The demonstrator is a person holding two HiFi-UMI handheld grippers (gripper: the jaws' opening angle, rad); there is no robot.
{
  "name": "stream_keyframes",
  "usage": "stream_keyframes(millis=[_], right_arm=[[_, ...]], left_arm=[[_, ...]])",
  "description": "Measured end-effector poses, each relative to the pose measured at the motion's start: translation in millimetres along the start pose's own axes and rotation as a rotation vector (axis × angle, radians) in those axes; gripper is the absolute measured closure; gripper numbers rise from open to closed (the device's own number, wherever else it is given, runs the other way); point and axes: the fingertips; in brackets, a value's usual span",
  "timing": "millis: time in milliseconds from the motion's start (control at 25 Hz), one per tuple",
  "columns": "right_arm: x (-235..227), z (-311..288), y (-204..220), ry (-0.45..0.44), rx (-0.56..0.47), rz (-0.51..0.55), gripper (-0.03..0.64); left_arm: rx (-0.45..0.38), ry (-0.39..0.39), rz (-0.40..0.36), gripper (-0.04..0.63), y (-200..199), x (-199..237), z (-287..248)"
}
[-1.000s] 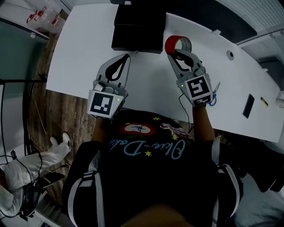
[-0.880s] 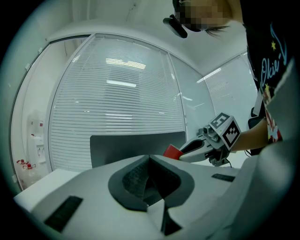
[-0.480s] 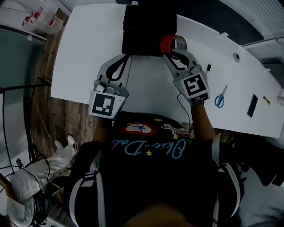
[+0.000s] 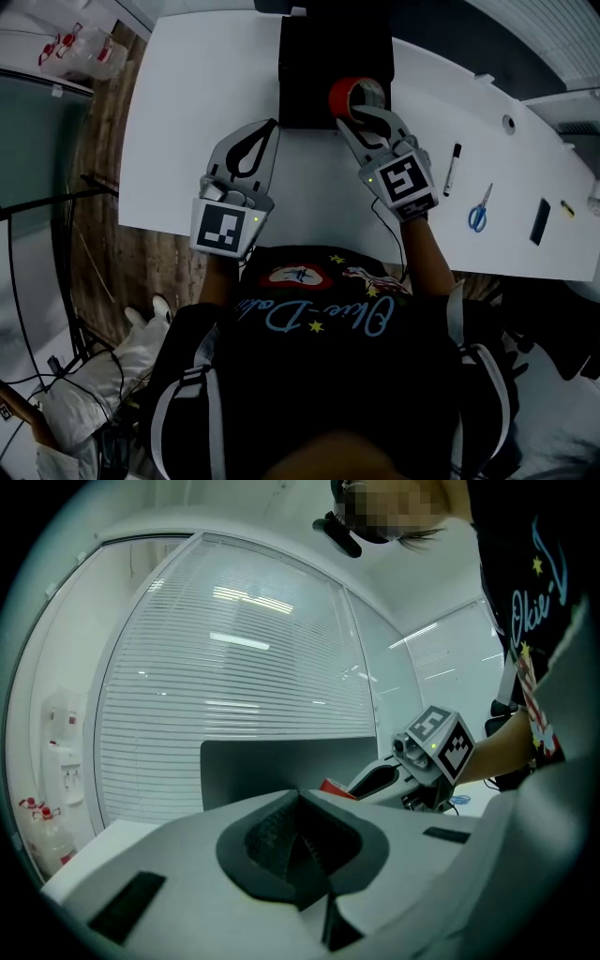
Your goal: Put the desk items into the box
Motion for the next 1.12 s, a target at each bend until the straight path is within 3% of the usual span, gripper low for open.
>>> stream_keyframes(millis=[400,1120], right_arm=[[6.6,-42.8,-7.0,-0.003,0.057,-0.009,0.557],[28.0,-100.5,8.3,-0.108,0.237,0.086,0.558]], left_arm=[[0.037,0.053,0.01,0.598,20.7,30.1,-6.8],[0.032,0.073,0.053,0.598,34.0,58.6,-18.0]])
Point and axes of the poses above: the fingertips, and each gripper's own axes: z backward along the fingers, x to its left, y out of its underside, and after that the axes turned 14 degrees about x, right-handed
